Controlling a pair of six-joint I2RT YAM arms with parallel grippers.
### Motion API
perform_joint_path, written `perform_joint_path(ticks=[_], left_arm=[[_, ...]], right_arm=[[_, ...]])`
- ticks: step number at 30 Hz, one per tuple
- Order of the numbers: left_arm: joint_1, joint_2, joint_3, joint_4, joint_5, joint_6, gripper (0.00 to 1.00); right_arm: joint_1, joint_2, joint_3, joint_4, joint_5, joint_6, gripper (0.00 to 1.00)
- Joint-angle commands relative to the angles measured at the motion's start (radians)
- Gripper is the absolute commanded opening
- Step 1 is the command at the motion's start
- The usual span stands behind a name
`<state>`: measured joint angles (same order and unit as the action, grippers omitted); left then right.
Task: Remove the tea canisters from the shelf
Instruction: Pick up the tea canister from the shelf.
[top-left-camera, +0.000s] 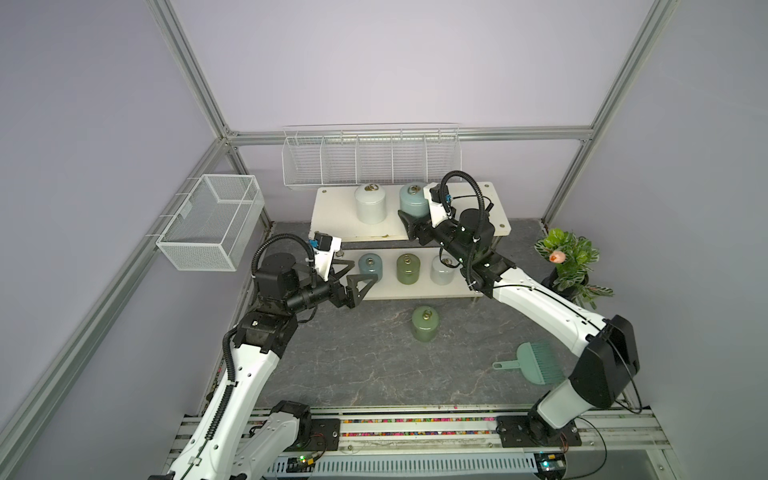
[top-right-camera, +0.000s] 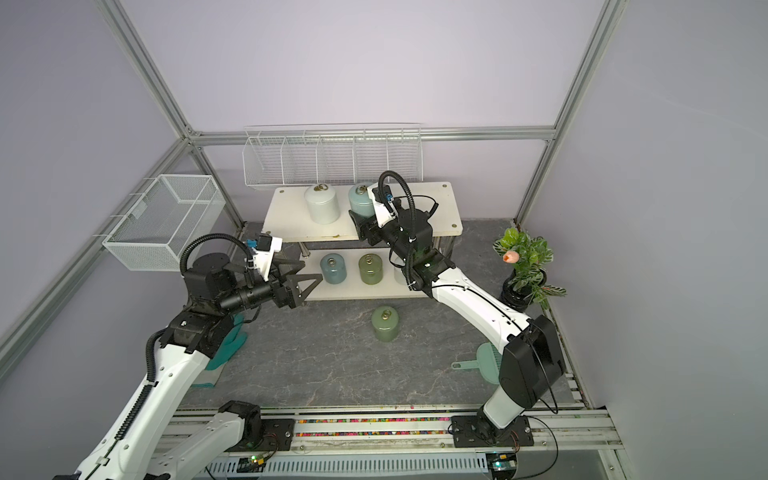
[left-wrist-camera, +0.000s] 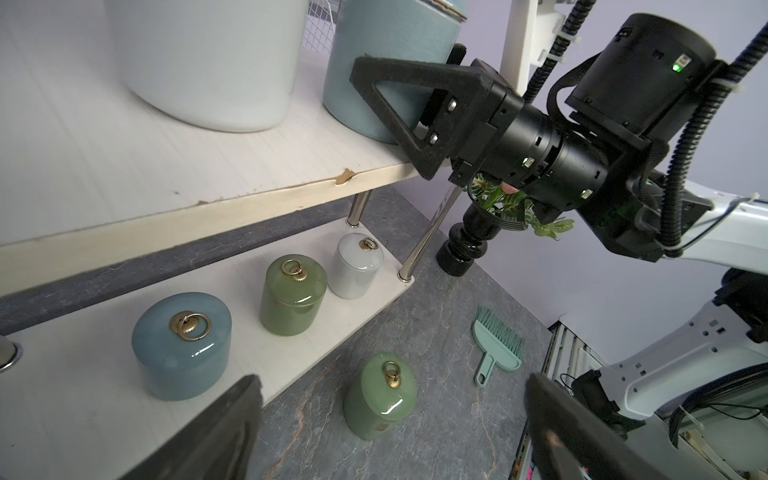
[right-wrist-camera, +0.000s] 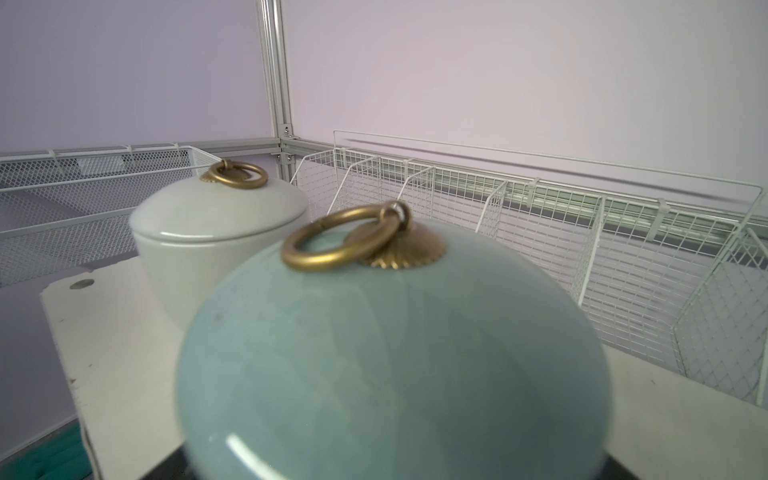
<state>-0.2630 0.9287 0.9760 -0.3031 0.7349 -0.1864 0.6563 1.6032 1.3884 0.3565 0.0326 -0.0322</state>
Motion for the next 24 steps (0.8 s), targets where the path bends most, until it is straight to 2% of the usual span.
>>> perform_joint_path(ticks=[1,24], left_arm=[[0.0,0.004,-0.007,0.02,0.017,0.004,0.99],[-0.001,0.006,0.004,0.018,0.023,-0.001,0.99]], right_arm=[[0.006,-0.045,-0.031,0.008,-0.007,-0.033,0.76],[0.005,-0.197,-0.118,0.033,0.011,-0.05,0.76]])
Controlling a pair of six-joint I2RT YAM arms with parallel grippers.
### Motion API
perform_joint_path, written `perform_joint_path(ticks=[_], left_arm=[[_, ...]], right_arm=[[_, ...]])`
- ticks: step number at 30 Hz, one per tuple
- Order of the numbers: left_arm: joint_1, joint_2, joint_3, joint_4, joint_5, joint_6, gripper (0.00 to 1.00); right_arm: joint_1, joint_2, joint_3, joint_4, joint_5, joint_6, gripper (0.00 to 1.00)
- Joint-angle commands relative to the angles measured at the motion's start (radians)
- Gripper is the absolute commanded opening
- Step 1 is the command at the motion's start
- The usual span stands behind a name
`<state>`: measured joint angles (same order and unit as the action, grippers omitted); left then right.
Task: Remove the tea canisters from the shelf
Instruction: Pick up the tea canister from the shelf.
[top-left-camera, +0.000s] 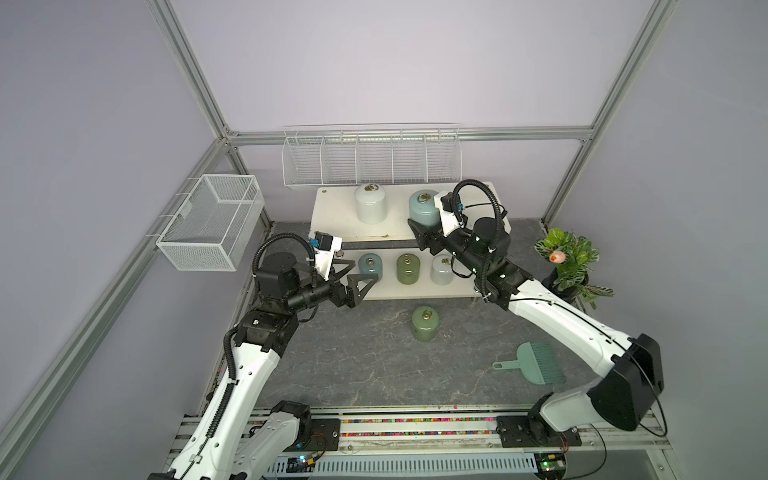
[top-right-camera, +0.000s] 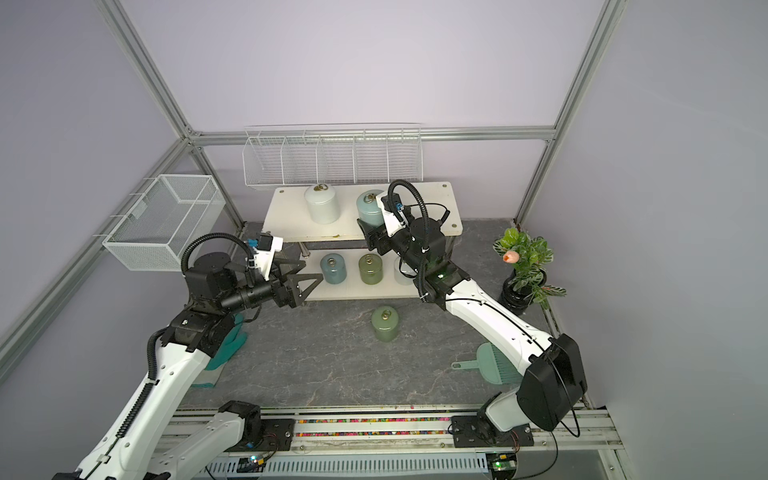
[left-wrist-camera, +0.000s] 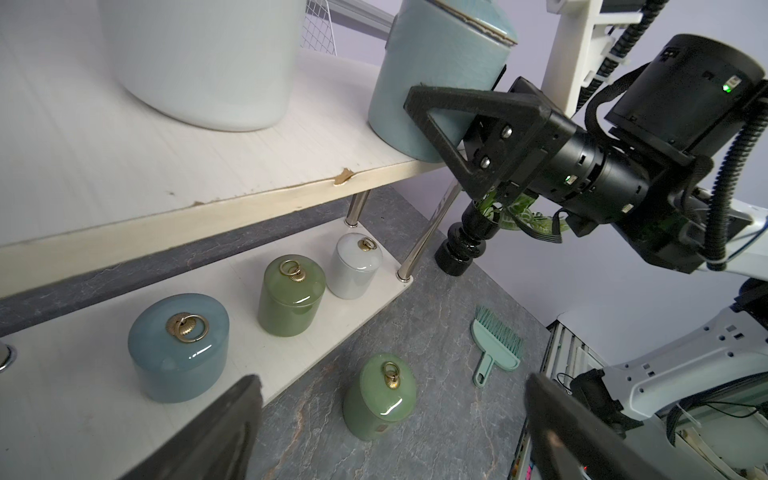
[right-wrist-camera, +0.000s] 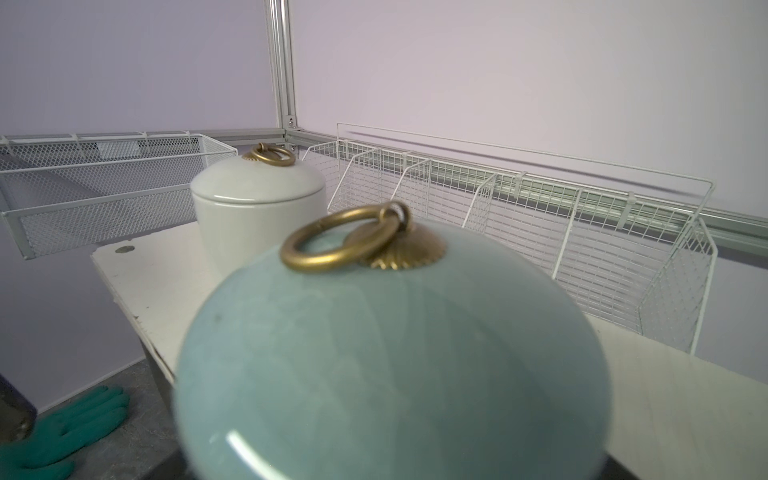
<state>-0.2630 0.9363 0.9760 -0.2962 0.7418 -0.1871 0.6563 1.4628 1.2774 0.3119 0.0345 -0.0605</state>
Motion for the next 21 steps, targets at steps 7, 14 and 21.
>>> perform_joint_path(ticks=[7,14,21], left_arm=[[0.0,-0.001,0.007,0.009,0.02,0.001,0.99],[0.0,-0.002,0.009,0.009,0.021,-0.002,0.99],[0.0,0.0,0.011,0.012,0.022,-0.002,0.99]], right_arm=[[0.005,-0.085,-0.024,0.093,0.015,-0.021,0.76],[0.005,-0.107,-0.026,0.095,0.024,-0.03,0.76],[0.005,-0.129,-0.03,0.087,0.024,-0.038,0.75]])
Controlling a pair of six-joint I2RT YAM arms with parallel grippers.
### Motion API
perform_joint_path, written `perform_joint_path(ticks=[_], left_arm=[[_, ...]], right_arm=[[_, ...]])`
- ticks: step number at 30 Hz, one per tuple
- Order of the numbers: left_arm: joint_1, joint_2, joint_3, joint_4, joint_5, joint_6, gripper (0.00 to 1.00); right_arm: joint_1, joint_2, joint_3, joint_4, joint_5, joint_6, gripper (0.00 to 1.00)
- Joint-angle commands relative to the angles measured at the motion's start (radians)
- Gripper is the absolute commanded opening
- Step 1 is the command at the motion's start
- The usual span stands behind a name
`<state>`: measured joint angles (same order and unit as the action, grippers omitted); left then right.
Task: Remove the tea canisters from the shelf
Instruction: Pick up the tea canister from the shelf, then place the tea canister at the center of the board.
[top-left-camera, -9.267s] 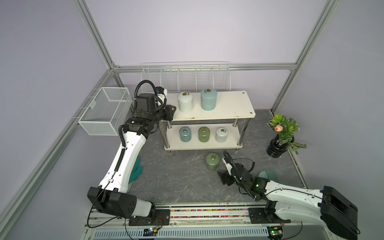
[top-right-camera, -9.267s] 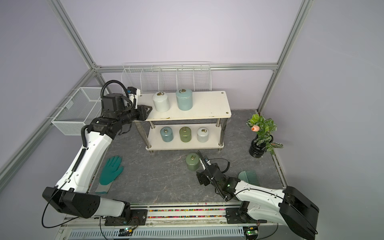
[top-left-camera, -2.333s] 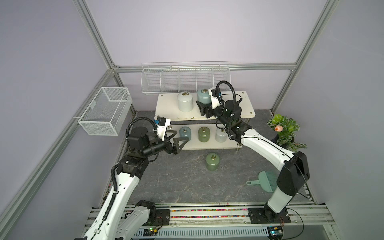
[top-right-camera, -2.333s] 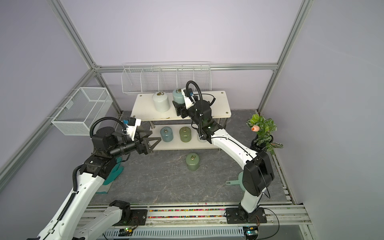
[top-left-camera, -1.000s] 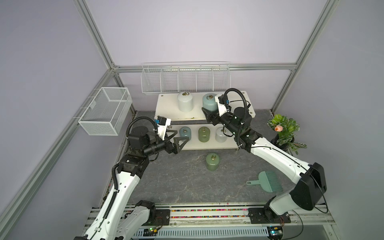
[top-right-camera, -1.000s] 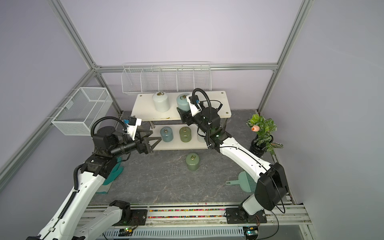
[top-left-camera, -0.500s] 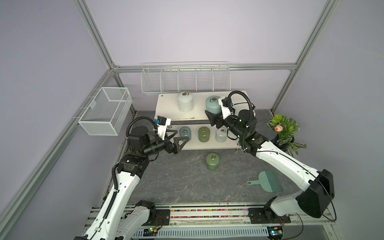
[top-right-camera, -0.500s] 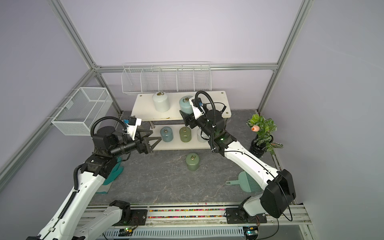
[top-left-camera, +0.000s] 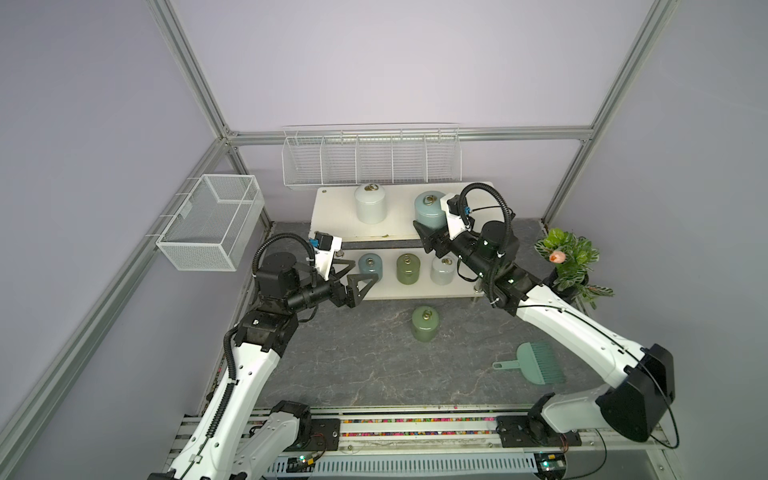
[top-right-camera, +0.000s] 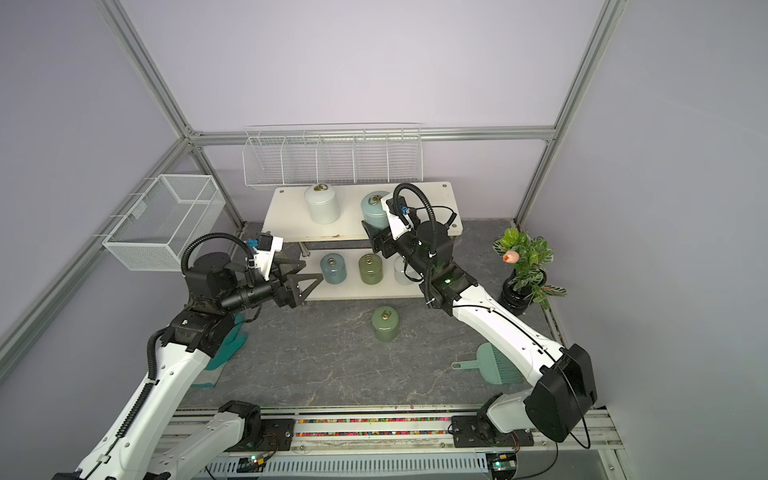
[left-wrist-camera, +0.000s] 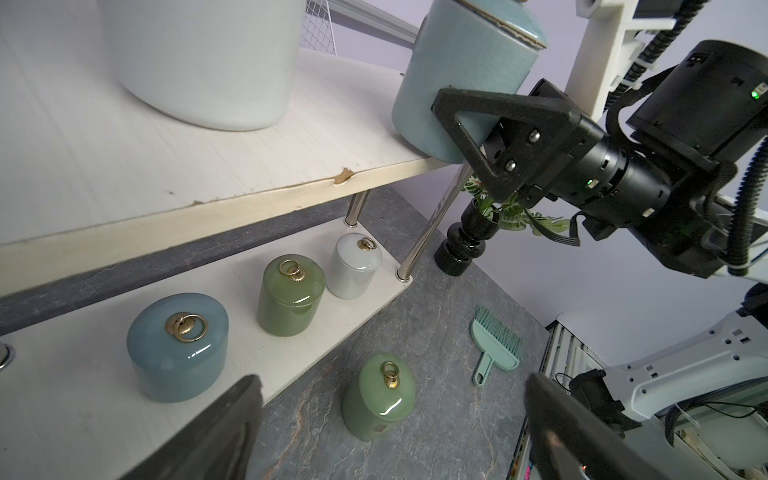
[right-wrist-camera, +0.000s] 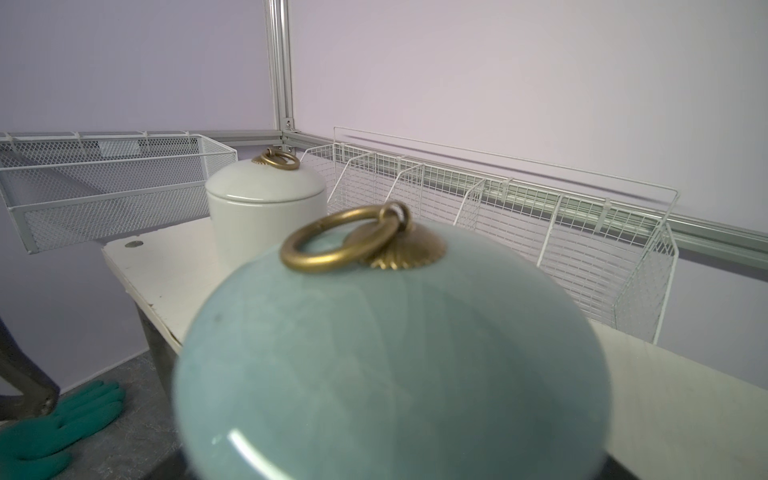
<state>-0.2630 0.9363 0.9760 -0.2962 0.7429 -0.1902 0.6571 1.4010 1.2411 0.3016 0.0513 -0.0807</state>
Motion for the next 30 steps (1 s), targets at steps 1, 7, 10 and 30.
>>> perform_joint_path(ticks=[1,7,10,30], left_arm=[[-0.001,0.001,0.01,0.011,0.022,0.0,1.0],[-0.001,0.005,0.013,0.011,0.025,0.0,0.99],[-0.001,0.008,0.018,0.012,0.029,0.0,1.0],[-0.001,0.014,0.036,0.003,0.035,-0.001,0.99]], right_arm=[[0.004,-0.071,0.006,0.09,0.008,-0.019,0.75],[0.004,-0.124,-0.03,0.072,0.024,-0.019,0.74],[0.005,-0.162,-0.057,0.046,0.033,-0.021,0.74],[0.005,-0.423,-0.342,-0.025,0.116,0.031,0.74]])
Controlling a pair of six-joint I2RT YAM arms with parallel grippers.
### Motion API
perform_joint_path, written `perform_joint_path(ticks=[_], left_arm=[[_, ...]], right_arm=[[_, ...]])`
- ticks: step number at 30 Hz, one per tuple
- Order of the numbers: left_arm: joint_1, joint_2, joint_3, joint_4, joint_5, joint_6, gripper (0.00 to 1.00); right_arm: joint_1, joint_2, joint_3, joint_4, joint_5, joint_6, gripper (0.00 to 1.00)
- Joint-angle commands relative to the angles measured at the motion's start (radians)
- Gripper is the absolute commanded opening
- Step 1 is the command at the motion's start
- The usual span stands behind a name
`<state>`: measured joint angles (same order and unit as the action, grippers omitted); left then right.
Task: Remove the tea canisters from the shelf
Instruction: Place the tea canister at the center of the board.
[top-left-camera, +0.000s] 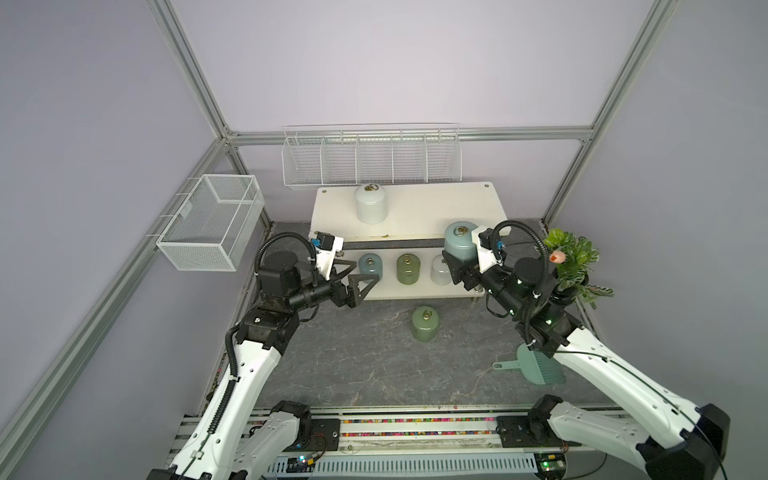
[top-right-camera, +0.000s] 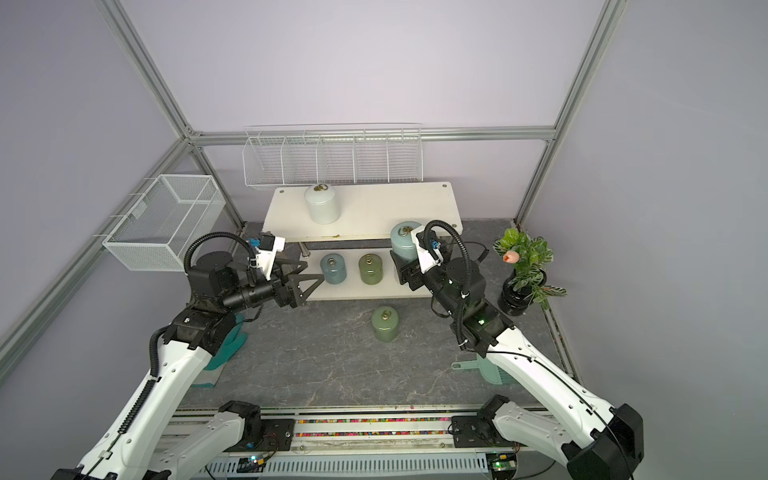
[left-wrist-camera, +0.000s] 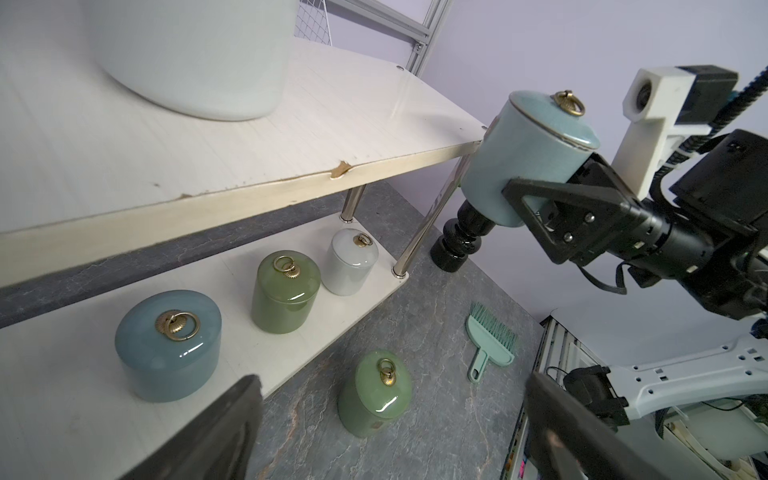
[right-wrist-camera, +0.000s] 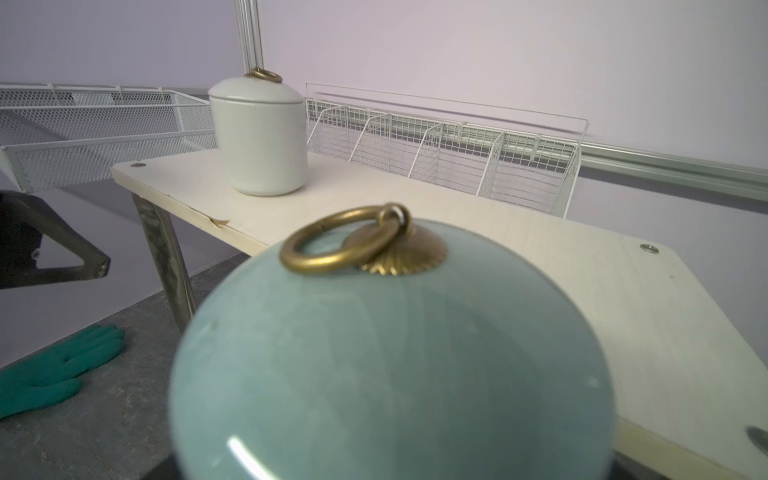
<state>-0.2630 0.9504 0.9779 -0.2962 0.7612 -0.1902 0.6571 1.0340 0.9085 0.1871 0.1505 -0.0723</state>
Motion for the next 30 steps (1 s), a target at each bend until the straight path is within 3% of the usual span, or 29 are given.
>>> perform_joint_path(ticks=[1,30], left_arm=[[0.0,0.001,0.036,0.002,0.018,-0.003,0.99],[-0.001,0.025,0.107,-0.072,0.001,0.012,0.99]], right_arm=[[0.004,-0.071,-0.022,0.09,0.017,0.025,0.73],[0.004,-0.338,-0.331,0.046,0.099,0.09,0.74]])
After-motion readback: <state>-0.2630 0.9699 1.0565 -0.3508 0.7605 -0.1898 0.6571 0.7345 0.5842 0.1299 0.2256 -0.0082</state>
